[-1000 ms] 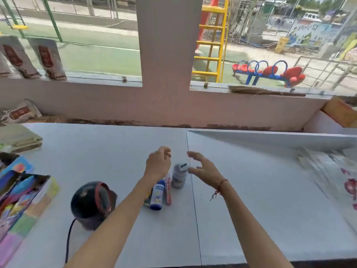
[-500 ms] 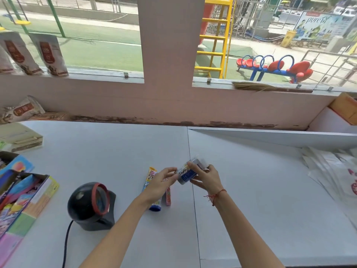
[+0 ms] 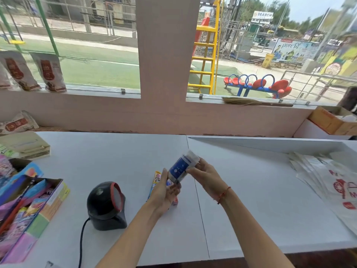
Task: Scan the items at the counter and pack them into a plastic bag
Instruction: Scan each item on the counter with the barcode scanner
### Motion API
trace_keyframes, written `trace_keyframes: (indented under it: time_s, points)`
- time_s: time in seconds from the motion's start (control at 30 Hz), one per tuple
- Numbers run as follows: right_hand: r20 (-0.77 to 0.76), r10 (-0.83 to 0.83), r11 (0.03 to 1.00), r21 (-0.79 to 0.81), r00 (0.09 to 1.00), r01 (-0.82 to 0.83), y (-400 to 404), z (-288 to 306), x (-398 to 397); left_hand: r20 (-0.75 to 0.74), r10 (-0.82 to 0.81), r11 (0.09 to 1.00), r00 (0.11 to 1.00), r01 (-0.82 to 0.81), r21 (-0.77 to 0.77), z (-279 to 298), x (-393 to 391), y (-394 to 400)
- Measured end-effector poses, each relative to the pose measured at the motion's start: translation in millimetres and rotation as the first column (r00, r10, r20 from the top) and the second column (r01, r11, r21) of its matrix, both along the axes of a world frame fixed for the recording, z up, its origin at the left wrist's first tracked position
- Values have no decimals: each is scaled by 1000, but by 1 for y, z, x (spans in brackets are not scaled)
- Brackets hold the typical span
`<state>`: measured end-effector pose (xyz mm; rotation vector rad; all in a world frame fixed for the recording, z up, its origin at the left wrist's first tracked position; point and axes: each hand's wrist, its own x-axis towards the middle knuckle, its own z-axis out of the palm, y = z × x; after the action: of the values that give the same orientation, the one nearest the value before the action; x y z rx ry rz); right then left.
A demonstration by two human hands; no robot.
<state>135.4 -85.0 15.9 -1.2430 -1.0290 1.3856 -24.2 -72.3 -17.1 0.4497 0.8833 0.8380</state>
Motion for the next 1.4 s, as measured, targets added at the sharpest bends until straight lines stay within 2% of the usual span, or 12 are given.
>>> trace_keyframes:
  time_s: [0.13, 0.3, 0.63, 0.73, 0.83, 0.9, 0.97, 1.1, 1.17, 1.23, 1.33, 1.4]
  points:
    - [3, -76, 997, -17, 997, 76, -7, -6, -20, 77, 5, 993, 997, 4, -119, -4, -15, -7]
    - [254, -117, 993, 61, 960, 104, -14, -13, -62, 315, 260, 958, 913, -202, -205, -18, -39, -27]
    - [463, -28, 988, 145, 886, -44, 2, -12, -98, 368, 525, 843, 767, -408, -351, -31, -53, -35]
    - [466, -76, 987, 160, 882, 1, 8, -13, -90, 267, 506, 856, 820, -441, -271, -37, -46, -34]
    - [437, -324, 945, 180, 839, 272, 23, -19, -59, -122, 374, 926, 919, -378, -10, -43, -33, -23]
    - [480, -436, 895, 146, 761, 421, 35, -27, -36, -564, 281, 951, 776, -148, 270, -47, -24, -18]
    - [573, -431, 877, 84, 697, 473, 45, -38, -17, -829, 321, 872, 458, 200, 448, -45, -14, -15]
    - [629, -352, 900, 24, 693, 435, 54, -58, -1, -939, 321, 746, -124, 643, 170, -45, 13, -6]
    - [601, -306, 928, 15, 738, 373, 55, -61, 4, -932, 289, 737, -218, 672, 72, -49, 23, -1]
    - [556, -276, 940, -14, 784, 341, 49, -64, 9, -953, 270, 779, -138, 613, 132, -55, 25, 1]
    - [529, -426, 871, 20, 734, 491, 24, -74, 15, -931, 294, 859, 214, 368, 356, -58, 19, 0]
    - [416, -417, 866, -88, 808, 492, 7, -85, 12, -837, 250, 899, 487, 205, 388, -56, 12, -5]
